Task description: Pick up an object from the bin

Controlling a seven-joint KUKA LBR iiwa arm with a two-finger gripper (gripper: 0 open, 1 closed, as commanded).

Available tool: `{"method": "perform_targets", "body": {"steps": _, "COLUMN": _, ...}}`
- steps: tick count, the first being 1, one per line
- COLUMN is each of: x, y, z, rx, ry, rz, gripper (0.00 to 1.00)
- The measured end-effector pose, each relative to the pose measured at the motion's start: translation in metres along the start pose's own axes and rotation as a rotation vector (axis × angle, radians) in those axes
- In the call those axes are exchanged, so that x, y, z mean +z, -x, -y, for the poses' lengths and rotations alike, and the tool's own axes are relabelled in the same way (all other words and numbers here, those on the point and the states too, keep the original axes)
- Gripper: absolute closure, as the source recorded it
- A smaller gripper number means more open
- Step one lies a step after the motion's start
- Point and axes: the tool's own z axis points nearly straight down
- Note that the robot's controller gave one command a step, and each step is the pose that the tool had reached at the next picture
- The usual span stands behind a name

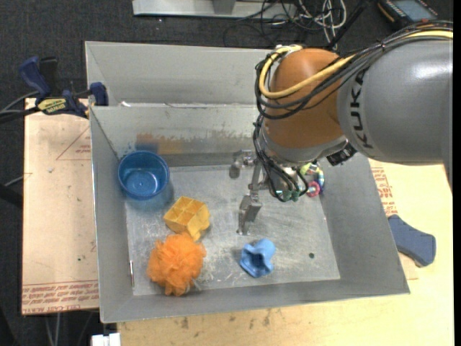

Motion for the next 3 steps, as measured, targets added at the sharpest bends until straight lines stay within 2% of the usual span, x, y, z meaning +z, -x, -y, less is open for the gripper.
{"method": "perform_targets", "body": {"steps": 1, "x": -0.004, "y": 0.002, "z": 0.000, "rx": 0.001, "ry": 0.000, "rz": 0.007, "gripper": 0.00}}
{"method": "perform_targets", "body": {"steps": 2, "x": 0.022, "y": 0.004, "z": -0.012, "rx": -0.063, "ry": -0.001, "rz": 0.015, "gripper": 0.00}}
{"method": "perform_targets", "body": {"steps": 3, "x": 0.111, "y": 0.040, "z": -0.075, "rx": -0.245, "ry": 0.000, "rz": 0.006, "gripper": 1.00}}
